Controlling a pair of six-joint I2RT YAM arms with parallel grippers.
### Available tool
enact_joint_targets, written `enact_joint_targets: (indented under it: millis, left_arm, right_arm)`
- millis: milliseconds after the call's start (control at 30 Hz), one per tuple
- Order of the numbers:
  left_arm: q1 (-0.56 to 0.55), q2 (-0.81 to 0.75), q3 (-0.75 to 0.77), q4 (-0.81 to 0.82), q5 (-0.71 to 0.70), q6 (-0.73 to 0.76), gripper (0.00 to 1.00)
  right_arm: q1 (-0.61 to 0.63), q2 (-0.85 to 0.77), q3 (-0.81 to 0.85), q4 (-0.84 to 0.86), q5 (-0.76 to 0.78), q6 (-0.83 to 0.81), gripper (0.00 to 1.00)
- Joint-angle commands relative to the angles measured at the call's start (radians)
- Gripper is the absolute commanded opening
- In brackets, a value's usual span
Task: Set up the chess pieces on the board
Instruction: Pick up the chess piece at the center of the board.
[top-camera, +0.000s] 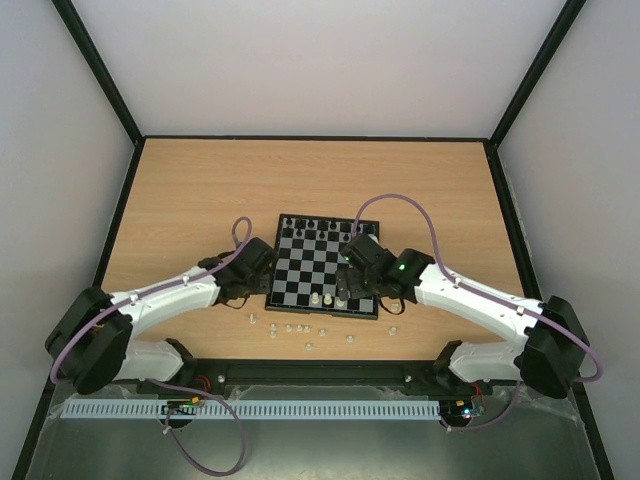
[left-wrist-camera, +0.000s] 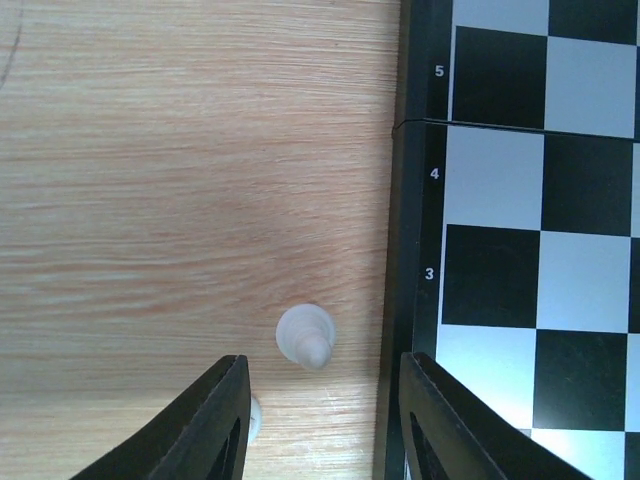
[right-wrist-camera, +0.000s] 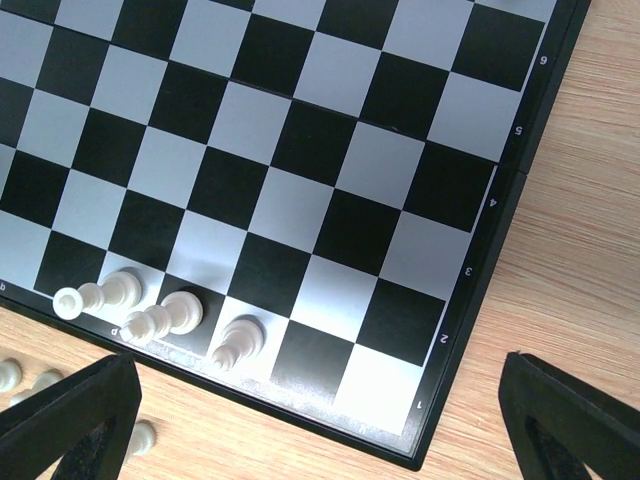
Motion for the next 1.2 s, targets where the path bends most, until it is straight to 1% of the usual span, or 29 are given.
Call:
enact_joint_targets:
  millis: [0,133,400,700,900,1033,1167]
  left_arm:
    - [0.002,0.021,0.028,0.023,-0.019,0.016,0.42]
    - [0.002,0.048,0.035,0.036,-0.012,0.02,0.35]
    - [0.002,0.073,0.037,0.04,-0.028,0.025,0.28]
    - [0.003,0.094,0.042,0.038,-0.039,0.028,0.23]
    - [0.004,0.102,0.032,0.035,-0.045,0.027,0.23]
    - [0.004,0.111,0.034,0.033,-0.052,0.028,0.19]
    - [0.004,0.121,0.035,0.034,-0.053,0.031,0.17]
  right_arm:
    - [-0.005,-0.02,-0.016,-0.015,-0.004,-0.01,0.98]
    - [-0.005,-0.02,-0.018,-0.016,-0.004,-0.01,0.99]
    - [-0.007,-0.023,-0.026,-0.014,-0.003,-0.008,0.99]
    - [-0.007,-0.028,-0.029,-0.015,-0.002,-0.008,0.99]
    - [-0.007,-0.028,-0.033,-0.012,-0.005,-0.01,0.99]
    - [-0.006,-0.028,-0.033,-0.01,-0.005,-0.011,0.99]
    - [-0.007,-0.028,-0.035,-0.01,-0.004,-0.011,0.99]
